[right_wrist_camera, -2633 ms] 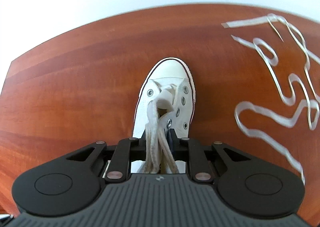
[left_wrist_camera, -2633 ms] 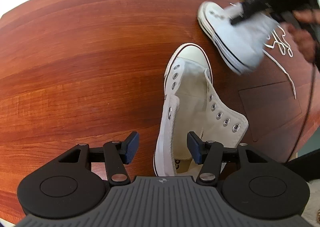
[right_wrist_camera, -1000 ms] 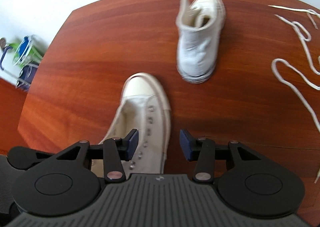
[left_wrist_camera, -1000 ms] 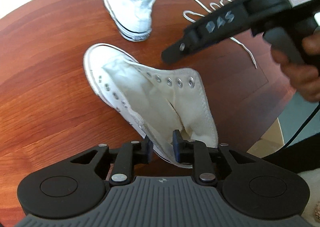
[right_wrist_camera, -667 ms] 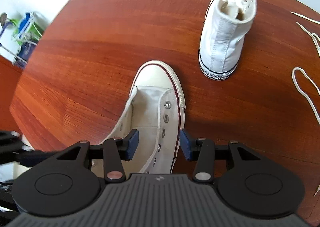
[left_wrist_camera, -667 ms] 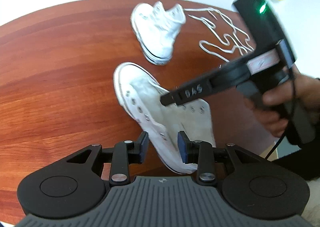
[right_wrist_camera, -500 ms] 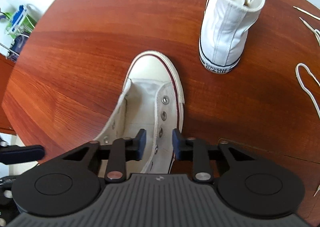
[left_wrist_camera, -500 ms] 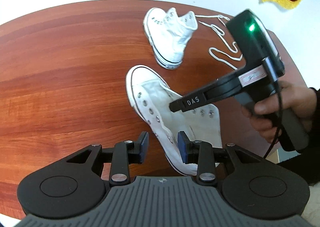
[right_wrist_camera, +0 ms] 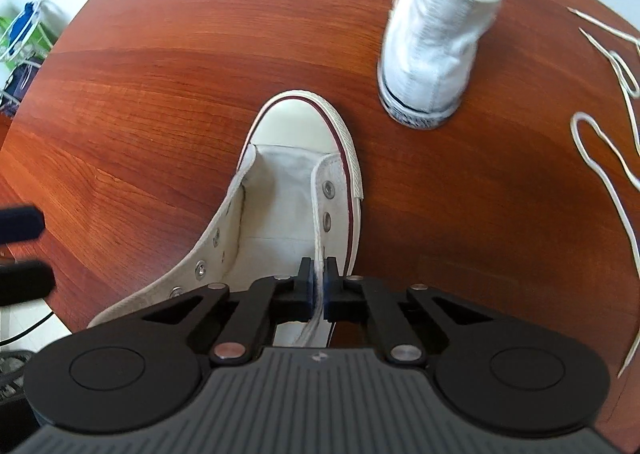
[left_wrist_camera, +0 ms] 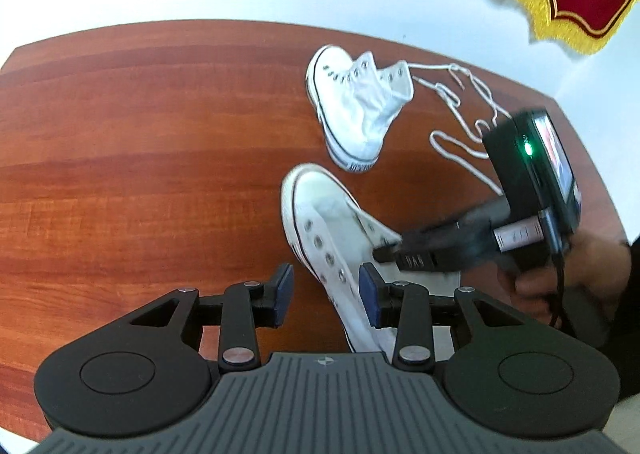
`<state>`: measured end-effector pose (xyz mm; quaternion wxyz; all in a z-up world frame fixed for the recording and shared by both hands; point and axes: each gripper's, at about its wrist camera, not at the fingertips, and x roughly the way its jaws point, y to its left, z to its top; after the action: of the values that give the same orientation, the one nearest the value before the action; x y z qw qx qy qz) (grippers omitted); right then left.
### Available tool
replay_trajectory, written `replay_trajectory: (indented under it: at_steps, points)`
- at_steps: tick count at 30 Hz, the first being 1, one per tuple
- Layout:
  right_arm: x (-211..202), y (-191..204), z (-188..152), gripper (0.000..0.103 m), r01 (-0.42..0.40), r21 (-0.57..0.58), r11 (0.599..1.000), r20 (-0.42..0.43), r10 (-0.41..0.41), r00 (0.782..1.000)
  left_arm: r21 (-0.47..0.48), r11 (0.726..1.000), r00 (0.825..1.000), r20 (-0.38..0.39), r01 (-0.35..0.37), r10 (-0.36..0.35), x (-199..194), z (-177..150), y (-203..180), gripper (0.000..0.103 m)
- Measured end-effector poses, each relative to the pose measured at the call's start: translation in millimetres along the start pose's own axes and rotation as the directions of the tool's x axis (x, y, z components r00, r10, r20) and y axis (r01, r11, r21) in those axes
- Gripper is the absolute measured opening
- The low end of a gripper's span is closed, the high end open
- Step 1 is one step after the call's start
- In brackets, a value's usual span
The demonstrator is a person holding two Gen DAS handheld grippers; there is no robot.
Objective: Lace up shoes with both hands
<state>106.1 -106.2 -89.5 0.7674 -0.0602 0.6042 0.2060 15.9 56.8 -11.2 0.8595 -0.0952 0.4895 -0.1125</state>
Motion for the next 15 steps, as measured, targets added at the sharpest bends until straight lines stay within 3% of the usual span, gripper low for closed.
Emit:
replay_trajectory:
  at_steps: [10,15]
  points:
    - [-21.9,-43.0,-28.0,0.004,0.008,0.15,0.989,0.026,-0.012,1.0,0.08,0.996,0.998,-0.064,0.033,-0.028,35.2,7.7,-17.5,0.039]
    - [-31.8,-45.7,-37.0,0.004,-0.01,0.143,0.99,0.054,0.002,0.999,0.127,0.99,0.996,-0.084,0.054,-0.044,48.9,11.4,-34.2,0.039]
